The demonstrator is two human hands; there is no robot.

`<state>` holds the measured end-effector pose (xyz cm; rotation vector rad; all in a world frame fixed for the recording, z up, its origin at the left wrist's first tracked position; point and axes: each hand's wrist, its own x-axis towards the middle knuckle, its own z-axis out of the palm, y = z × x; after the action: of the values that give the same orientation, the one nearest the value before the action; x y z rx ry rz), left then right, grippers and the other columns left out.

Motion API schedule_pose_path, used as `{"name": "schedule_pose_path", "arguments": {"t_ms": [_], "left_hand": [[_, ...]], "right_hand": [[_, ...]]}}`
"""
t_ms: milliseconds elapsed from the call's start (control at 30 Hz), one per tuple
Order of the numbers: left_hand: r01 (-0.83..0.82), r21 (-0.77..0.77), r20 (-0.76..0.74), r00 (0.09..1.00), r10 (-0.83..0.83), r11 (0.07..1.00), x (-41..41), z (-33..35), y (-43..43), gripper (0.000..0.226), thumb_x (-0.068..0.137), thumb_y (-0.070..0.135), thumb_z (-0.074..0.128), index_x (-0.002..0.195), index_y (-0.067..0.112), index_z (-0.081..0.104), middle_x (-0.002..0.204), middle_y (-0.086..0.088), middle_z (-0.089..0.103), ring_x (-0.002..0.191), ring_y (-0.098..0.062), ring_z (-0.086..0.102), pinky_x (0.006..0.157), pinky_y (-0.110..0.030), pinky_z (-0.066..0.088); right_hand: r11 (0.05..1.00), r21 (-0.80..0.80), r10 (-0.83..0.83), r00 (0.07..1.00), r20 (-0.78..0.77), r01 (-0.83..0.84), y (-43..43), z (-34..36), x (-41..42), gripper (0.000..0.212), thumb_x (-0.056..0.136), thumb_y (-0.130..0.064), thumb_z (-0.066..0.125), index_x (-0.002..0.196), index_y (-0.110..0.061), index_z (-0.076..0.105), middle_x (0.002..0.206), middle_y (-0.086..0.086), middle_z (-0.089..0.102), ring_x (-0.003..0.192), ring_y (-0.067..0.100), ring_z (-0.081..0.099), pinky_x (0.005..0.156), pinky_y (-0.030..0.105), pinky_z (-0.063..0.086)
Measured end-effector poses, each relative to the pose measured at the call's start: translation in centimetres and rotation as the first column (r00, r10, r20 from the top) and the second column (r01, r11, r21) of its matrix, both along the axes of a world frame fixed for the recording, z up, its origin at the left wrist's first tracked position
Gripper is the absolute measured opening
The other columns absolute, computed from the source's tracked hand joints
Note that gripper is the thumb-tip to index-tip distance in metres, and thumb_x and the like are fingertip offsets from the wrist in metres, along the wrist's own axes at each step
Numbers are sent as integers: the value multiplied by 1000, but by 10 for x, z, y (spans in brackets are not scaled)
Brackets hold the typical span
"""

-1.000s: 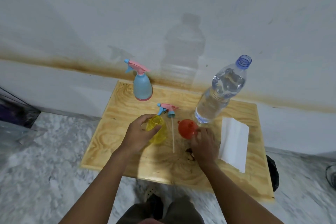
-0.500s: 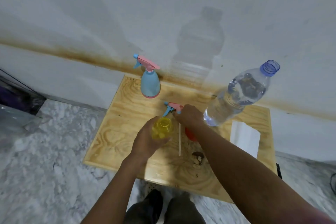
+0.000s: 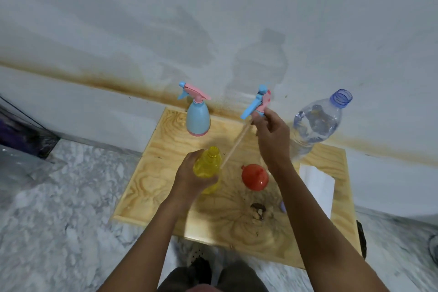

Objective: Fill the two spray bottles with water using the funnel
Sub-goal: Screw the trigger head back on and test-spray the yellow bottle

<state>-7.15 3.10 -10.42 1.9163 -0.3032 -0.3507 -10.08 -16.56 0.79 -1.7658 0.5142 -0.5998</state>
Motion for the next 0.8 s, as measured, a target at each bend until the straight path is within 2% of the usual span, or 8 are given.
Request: {"name": "schedule_pose_path", "arguments": {"t_ms": [100,167,267,333,467,600,700,800], "left_hand": [[27,-4,10,1000,-27,1000,7,2,4,69,65,15,90,123,32,57,116,8,59,108,-2,56,79,-2,39],[46,6,30,998,-46,999,12,2,6,68,66,15,90,126,26,59,117,3,58,109,-6,55,80,-2,38],[69,18,47,996,-69,997,16,3,6,71,64,19,90,128,21,60,117,0,58,109,-13,55,81,-8,40],[89,18,59,994,-90,996,16,7,4,71,64,19,90,128,23,60,116,3,57,109,-13,55,84,-16,42],[94,4,77,993,-94,996,13,17,1,68,65,18,89,127,25,61,113,6,57,107,-12,55,88,-26,45],[106,-37,90,991,-103,994,8,31,-4,67,65,22,88,126,27,61,110,7,58,106,-9,57,87,-22,47],[109,-73,97,990,-102,991,7,39,-7,70,61,37,85,126,26,61,110,7,59,106,-10,58,87,-23,48],[112,-77,119,988,-102,991,6,45,-9,72,58,49,78,123,22,61,110,4,60,105,-14,57,87,-26,50]], "right_hand": [[999,13,-43,989,145,41,5,35,-6,10,97,-19,57,99,-19,67,81,35,53,64,21,42,61,28,40],[998,11,-59,971,233,58,8,50,-8,14,98,-18,56,101,-28,65,84,36,54,65,22,42,61,29,39],[999,0,-37,963,266,39,13,59,-9,16,99,-19,57,103,-33,64,86,35,55,67,20,43,64,30,40],[1000,20,-26,968,250,21,17,56,-8,15,100,-19,57,107,-29,65,88,30,60,71,17,48,66,29,43],[999,29,-25,977,213,19,27,46,-5,16,99,-17,60,115,-17,65,90,2,67,82,11,60,70,11,48],[997,47,55,993,109,-61,39,25,-5,19,98,-17,63,116,-14,66,70,-21,62,64,-3,53,63,10,43],[994,22,108,994,14,-109,47,7,-8,25,94,-21,68,117,-10,69,87,-15,69,76,-3,60,75,16,48],[989,43,145,988,-45,-143,53,0,-12,27,93,-20,69,118,-10,70,97,-9,71,83,-3,62,81,18,50]]}}
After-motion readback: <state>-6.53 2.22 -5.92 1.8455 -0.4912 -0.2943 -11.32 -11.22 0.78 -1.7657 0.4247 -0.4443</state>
